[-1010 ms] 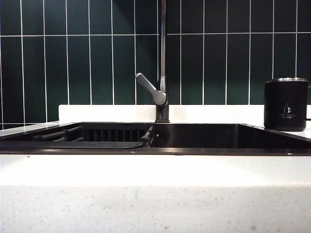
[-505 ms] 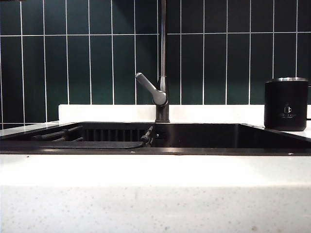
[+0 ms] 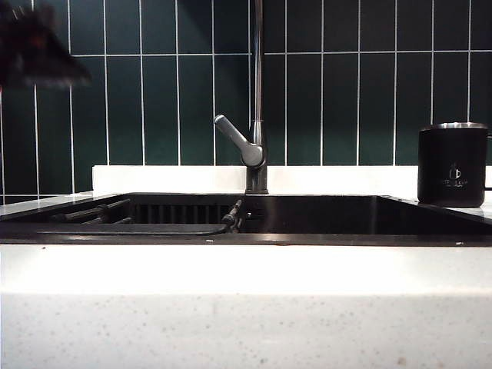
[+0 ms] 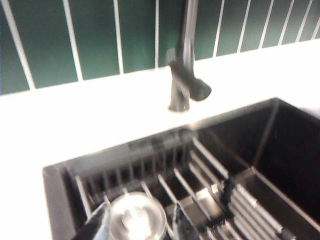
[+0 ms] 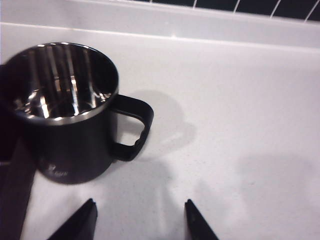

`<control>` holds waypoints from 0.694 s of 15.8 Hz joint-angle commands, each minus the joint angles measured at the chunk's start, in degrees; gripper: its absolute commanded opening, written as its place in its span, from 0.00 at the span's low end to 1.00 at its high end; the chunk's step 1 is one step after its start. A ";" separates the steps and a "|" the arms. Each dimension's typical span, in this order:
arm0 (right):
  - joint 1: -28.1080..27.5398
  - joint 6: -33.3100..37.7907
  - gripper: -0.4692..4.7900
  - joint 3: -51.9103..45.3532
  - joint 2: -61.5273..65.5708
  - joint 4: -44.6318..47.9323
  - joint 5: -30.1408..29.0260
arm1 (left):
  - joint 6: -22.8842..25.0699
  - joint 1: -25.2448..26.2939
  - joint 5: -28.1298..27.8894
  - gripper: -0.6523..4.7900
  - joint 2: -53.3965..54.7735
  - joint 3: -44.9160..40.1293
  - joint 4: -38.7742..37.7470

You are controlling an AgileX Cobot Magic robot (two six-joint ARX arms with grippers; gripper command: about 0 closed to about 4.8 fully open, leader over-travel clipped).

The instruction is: Pick up the mug next to the sink, go to the faucet to get some water, pour the water into the sink, and finally put the mug back to its place.

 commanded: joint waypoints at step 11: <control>-1.44 6.58 0.55 0.33 26.38 27.56 4.44 | 2.78 -0.09 8.04 0.42 17.88 18.78 1.49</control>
